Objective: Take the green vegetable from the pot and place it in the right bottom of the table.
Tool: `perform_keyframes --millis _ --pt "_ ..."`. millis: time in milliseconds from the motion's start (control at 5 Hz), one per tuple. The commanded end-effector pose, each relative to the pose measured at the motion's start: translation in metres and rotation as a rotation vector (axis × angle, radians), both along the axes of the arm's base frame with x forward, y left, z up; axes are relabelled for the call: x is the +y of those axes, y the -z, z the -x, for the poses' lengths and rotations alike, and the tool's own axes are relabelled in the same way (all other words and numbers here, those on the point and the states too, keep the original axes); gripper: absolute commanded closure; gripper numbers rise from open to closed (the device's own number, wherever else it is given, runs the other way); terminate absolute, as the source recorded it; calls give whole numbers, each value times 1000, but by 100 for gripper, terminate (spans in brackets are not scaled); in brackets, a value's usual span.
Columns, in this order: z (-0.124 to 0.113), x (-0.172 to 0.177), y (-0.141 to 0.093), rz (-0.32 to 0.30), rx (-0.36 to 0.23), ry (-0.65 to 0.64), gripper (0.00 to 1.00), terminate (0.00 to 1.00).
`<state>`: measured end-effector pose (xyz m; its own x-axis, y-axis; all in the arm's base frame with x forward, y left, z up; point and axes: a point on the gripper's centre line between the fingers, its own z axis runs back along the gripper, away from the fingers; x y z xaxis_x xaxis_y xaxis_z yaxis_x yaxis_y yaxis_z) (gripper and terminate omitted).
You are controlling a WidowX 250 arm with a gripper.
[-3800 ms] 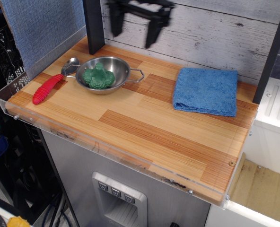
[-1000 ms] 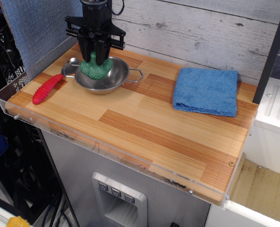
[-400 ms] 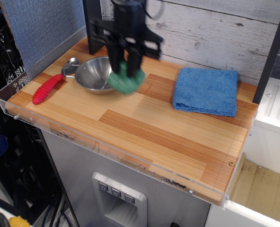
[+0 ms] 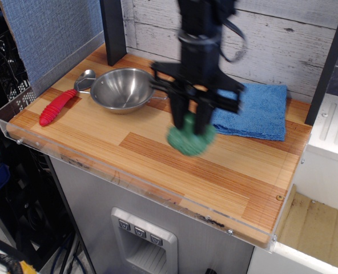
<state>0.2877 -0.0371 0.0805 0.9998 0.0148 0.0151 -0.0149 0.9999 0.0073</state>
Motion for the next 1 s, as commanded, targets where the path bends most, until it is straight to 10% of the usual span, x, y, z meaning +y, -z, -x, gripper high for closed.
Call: perform_keyframes --millis 0,800 --pt "14 -51 -14 -27 -88 162 100 0" --pt "-8 -20 20 -89 -6 41 100 0"
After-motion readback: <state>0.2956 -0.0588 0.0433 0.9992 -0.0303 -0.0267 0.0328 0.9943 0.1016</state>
